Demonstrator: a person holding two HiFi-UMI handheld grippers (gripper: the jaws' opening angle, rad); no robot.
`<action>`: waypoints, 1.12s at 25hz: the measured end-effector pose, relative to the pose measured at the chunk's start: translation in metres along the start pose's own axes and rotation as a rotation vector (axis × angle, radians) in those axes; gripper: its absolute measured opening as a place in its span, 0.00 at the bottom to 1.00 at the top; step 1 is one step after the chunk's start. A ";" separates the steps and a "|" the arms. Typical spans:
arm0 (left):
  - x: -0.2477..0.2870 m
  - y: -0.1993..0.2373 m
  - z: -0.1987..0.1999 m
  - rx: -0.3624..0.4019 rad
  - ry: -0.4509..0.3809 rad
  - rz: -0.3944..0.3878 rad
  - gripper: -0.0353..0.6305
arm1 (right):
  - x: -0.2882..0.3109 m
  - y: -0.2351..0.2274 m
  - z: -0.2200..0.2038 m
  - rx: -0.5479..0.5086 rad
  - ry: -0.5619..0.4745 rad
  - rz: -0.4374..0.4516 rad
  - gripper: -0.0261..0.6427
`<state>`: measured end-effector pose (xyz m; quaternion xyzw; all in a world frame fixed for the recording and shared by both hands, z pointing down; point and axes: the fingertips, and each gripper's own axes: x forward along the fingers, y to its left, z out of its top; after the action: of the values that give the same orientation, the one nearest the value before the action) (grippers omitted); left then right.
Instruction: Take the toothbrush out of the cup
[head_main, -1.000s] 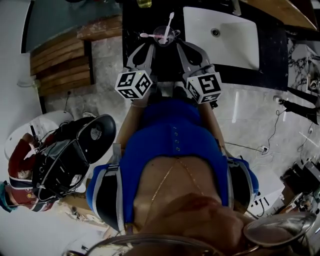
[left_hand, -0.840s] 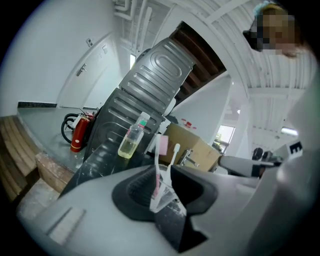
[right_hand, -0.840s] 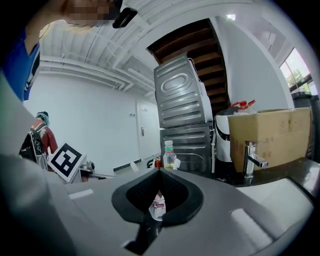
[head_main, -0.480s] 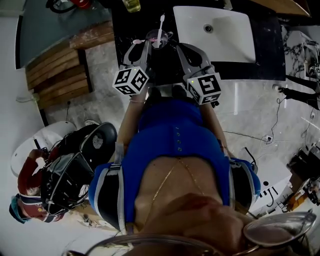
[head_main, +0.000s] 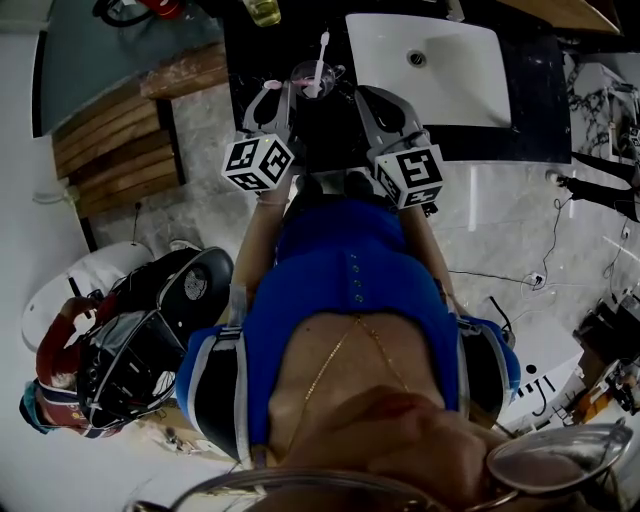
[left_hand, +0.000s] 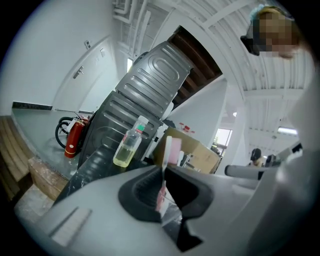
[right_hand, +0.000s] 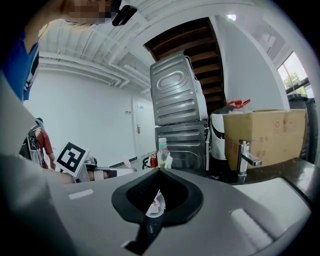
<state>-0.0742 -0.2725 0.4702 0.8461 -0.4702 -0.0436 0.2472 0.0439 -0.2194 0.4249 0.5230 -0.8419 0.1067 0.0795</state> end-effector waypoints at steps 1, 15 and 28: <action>-0.001 -0.002 0.002 0.006 -0.006 0.000 0.09 | -0.001 0.000 0.000 0.000 -0.001 0.002 0.04; -0.043 -0.020 0.055 0.074 -0.150 0.028 0.08 | -0.005 0.004 0.002 -0.012 -0.022 0.047 0.04; -0.080 -0.026 0.079 0.072 -0.216 0.054 0.08 | -0.003 0.014 0.005 -0.021 -0.032 0.088 0.04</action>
<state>-0.1222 -0.2255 0.3763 0.8319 -0.5180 -0.1110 0.1654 0.0331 -0.2117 0.4184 0.4863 -0.8663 0.0928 0.0667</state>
